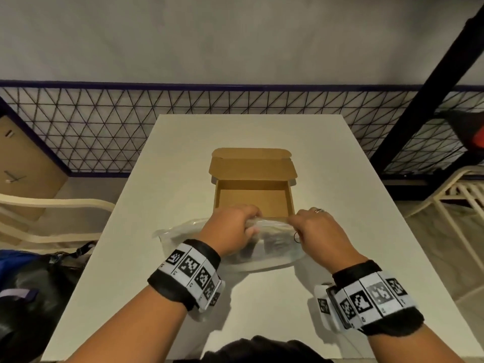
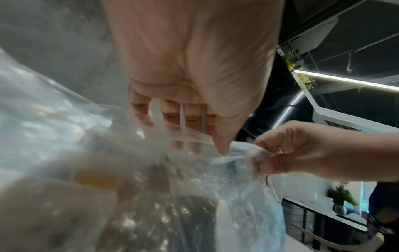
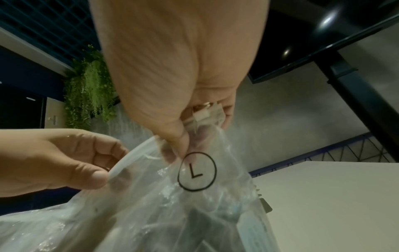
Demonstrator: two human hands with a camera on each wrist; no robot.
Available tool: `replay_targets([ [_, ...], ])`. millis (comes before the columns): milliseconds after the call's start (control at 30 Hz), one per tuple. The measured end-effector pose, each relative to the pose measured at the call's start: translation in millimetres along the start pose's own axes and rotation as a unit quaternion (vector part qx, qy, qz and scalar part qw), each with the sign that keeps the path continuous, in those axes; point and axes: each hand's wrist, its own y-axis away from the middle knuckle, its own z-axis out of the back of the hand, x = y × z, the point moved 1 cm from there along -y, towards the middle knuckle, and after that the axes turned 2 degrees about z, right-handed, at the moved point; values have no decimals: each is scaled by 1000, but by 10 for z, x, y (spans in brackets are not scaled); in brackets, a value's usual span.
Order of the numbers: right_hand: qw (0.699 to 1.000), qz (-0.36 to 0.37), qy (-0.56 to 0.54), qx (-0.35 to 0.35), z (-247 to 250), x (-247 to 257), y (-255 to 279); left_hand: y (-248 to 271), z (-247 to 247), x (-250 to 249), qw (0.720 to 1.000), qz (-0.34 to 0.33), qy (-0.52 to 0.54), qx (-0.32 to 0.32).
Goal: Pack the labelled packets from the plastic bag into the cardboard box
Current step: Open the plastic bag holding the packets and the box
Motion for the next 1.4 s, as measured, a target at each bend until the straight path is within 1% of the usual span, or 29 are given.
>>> replay_targets([
  [67,1000,-4,-15,-10,-24,-32,24,-30,-59,-55,1000,-17,1,-8],
  [167,998,-26,-53,-34,-96,-138,38,-72,-125,-101,998,-40,-4,-45],
  [300,993,-39,-80,-77,-64,-257,96,-99,-149,-91,995,-38,7,-88],
  [400,987,-57,-94,-120,-53,-369,140,-113,-144,-79,995,-29,11,-92],
  [633,971,-60,-132,-191,-143,-446,182,-121,-218,-127,992,-59,8,-111],
  [800,961,-74,-169,-208,-172,-382,293,-93,-355,-257,986,-101,38,-126],
  [900,955,-71,-182,-221,-169,-371,347,-80,-437,-369,981,-130,36,-140],
  [1000,954,-56,-170,-239,-180,-372,392,-75,-529,-473,974,-154,12,-165],
  [1133,952,-19,-160,-262,-175,-358,487,-26,-631,-624,970,-154,6,-190],
  [1200,953,-5,-157,-259,-159,-332,540,4,-664,-711,967,-156,4,-199],
  [1300,952,6,-153,-264,-137,-292,620,38,-709,-799,962,-158,-7,-222],
  [1400,950,11,-146,-276,-124,-289,686,90,-728,-834,960,-153,8,-236],
])
